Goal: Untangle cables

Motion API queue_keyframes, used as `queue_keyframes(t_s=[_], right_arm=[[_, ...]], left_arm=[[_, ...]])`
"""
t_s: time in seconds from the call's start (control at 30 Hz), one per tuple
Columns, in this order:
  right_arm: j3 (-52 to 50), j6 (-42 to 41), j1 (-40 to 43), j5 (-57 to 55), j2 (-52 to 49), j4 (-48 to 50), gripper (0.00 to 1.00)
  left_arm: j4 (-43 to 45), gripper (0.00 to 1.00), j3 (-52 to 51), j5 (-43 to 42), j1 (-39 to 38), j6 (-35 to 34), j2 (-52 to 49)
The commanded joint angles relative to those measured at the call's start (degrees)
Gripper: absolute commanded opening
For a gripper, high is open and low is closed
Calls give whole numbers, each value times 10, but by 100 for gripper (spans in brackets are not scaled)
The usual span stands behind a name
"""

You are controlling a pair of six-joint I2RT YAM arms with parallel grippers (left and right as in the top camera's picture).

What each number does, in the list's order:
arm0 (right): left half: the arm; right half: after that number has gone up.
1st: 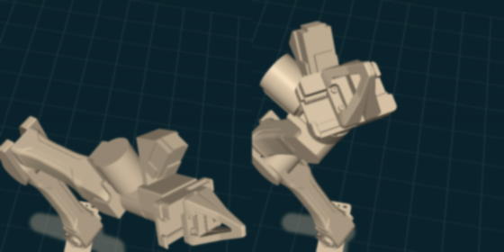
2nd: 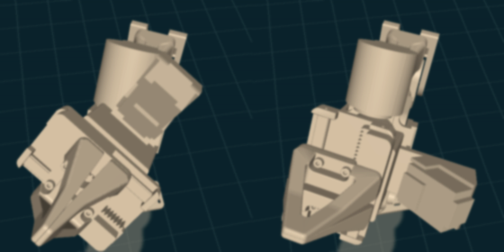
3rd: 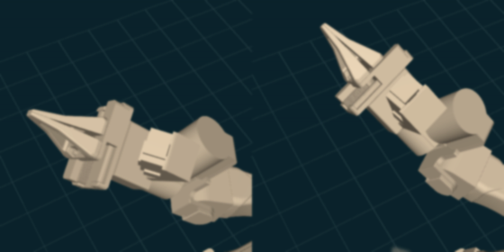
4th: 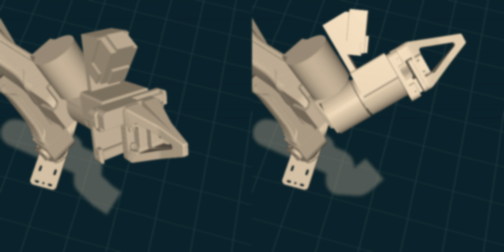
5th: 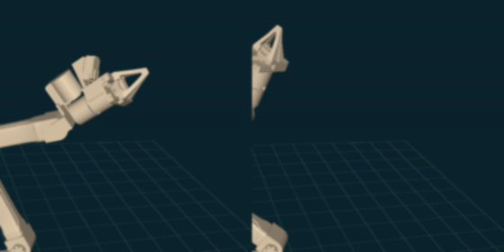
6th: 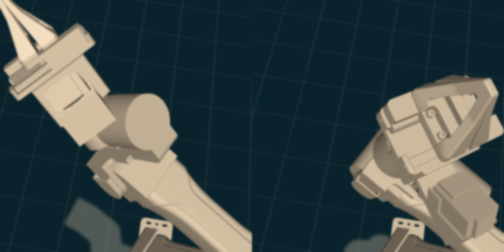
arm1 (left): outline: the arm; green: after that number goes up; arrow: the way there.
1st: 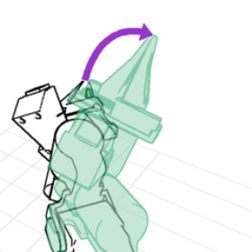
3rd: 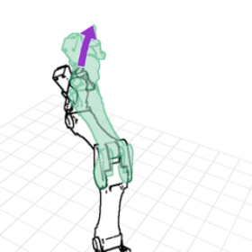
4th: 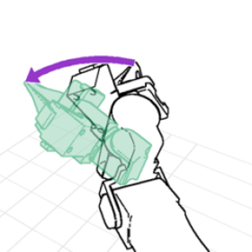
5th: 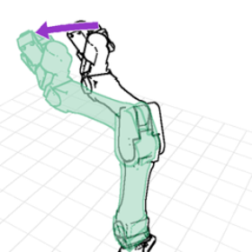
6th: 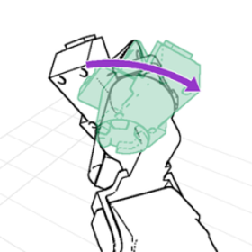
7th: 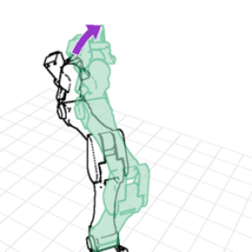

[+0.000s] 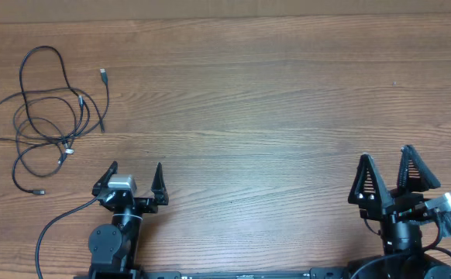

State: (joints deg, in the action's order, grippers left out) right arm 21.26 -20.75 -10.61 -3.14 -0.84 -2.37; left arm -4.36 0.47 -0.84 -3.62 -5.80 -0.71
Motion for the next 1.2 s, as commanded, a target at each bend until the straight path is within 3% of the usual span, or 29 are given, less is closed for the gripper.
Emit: queue_keyframes(t_s=[0.0,0.33,0.7,0.93,1.17], right_arm=[[-3,0,-7,2,7,6,100],[-98,0,-23,2,7,130,100],[-205,0,-33,2,7,130,100],[-208,0,-33,2,7,-15,100],[-208,0,-33,6,5,-23,100]], left_arm=[[-1,100,-2,-2,6,9,3],[-1,100,-2,-2,6,9,3],[-1,99,-2,-2,6,9,3],[-1,99,-2,-2,6,9,3],[-1,100,-2,-2,6,9,3]])
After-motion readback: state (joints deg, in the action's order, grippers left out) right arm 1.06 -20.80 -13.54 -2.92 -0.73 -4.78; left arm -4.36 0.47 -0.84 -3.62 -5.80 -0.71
